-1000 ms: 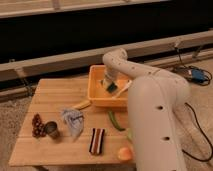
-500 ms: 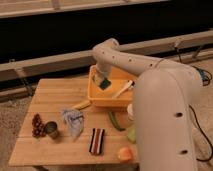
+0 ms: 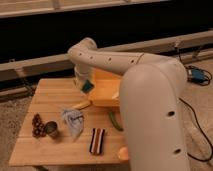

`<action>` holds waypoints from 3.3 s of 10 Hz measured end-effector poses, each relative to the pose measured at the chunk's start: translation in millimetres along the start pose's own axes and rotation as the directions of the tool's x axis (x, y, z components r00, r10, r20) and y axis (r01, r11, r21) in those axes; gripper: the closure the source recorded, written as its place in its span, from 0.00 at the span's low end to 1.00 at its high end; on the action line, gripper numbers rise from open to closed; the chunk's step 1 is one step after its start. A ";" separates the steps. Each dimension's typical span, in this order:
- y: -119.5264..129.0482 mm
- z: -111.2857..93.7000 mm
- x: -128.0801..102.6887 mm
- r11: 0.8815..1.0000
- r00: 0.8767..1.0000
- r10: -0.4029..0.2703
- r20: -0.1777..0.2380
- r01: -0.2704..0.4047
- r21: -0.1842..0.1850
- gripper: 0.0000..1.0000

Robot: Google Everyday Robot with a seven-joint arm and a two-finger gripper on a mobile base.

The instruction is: Place sponge in metal cup

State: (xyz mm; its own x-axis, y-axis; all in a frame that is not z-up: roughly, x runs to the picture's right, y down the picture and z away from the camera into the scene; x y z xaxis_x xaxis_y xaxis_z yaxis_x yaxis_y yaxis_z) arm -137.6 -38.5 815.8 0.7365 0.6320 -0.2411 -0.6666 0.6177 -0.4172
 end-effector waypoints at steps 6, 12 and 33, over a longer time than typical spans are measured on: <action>26.1 2.9 -4.9 0.995 0.997 -0.078 -0.010 0.077 -0.062 1.00; 53.7 0.0 6.8 0.986 0.990 -0.141 0.025 0.143 -0.087 1.00; 261.2 25.9 32.1 0.747 0.786 -0.612 0.089 0.611 -0.261 0.36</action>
State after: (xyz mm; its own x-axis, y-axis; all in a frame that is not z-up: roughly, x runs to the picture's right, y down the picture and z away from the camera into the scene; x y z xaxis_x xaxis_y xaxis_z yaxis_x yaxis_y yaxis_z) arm -291.0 155.3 721.8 0.9766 0.1602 0.1437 -0.0179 0.7256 -0.6879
